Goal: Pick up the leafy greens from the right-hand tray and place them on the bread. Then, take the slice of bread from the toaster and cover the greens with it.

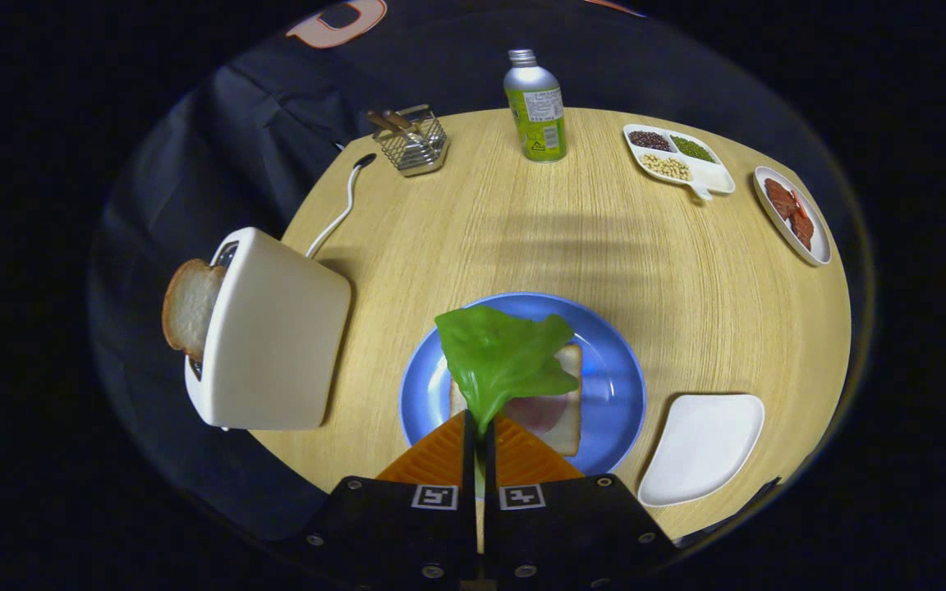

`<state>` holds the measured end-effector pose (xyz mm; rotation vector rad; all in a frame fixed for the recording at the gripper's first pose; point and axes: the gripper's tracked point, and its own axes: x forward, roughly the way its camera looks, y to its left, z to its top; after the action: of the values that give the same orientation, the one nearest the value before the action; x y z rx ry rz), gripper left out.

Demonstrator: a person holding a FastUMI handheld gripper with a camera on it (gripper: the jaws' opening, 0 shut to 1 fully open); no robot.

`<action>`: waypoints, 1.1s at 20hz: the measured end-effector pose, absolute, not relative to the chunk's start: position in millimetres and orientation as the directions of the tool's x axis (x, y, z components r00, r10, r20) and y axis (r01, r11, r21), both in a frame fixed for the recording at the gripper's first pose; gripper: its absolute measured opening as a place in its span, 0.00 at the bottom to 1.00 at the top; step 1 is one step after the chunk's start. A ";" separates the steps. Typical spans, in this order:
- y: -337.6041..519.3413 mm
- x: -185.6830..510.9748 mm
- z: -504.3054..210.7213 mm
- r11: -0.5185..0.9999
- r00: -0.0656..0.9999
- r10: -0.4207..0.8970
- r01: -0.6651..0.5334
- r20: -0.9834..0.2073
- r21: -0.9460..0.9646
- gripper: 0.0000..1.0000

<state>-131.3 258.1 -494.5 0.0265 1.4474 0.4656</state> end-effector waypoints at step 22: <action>272.6 -115.9 -446.7 0.924 0.115 0.325 -0.249 -0.939 0.289 0.93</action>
<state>-115.9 272.6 -446.7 0.0652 1.3934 0.4211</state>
